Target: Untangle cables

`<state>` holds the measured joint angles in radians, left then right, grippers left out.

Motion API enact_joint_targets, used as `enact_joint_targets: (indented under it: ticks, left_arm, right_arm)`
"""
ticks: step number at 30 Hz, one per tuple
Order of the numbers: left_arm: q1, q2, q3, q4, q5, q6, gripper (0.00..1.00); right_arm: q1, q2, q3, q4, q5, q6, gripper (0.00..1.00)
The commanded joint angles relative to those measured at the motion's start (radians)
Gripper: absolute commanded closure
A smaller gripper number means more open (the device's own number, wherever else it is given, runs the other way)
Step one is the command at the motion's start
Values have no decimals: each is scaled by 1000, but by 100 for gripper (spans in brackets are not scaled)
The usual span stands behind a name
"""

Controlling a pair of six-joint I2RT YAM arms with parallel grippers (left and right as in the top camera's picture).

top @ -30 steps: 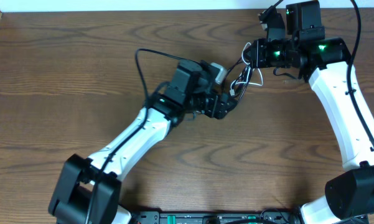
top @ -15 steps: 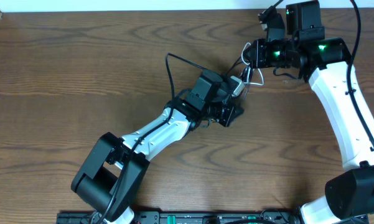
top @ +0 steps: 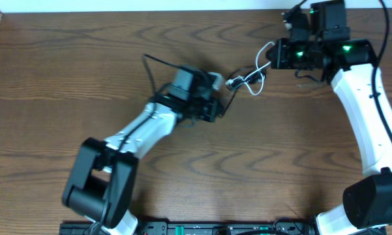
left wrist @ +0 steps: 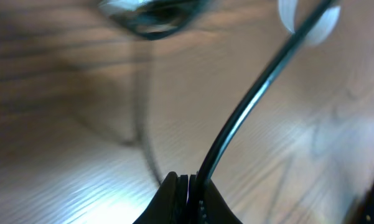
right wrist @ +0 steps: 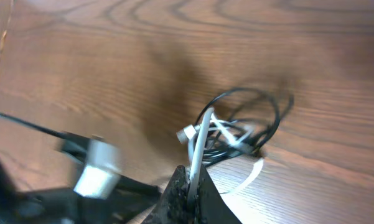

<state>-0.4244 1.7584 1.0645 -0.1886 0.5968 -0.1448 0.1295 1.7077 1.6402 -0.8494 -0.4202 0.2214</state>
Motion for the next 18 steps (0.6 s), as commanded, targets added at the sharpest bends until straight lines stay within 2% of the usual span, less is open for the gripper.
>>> enact_joint_targets:
  ticks: [1,10,18]
  left_arm:
    - [103,-83,-2,-45,-3,57,92]
    - [355,-205,-2,-126,-1,66,92]
    - [362,-211,-3,-158,3,66,92]
  right_arm:
    - [-65,-26,1,-8,10,26,99]
    - [-208,-77,1,-58,11,20,99]
    - [-229,-89,1,-122,25,-56,99]
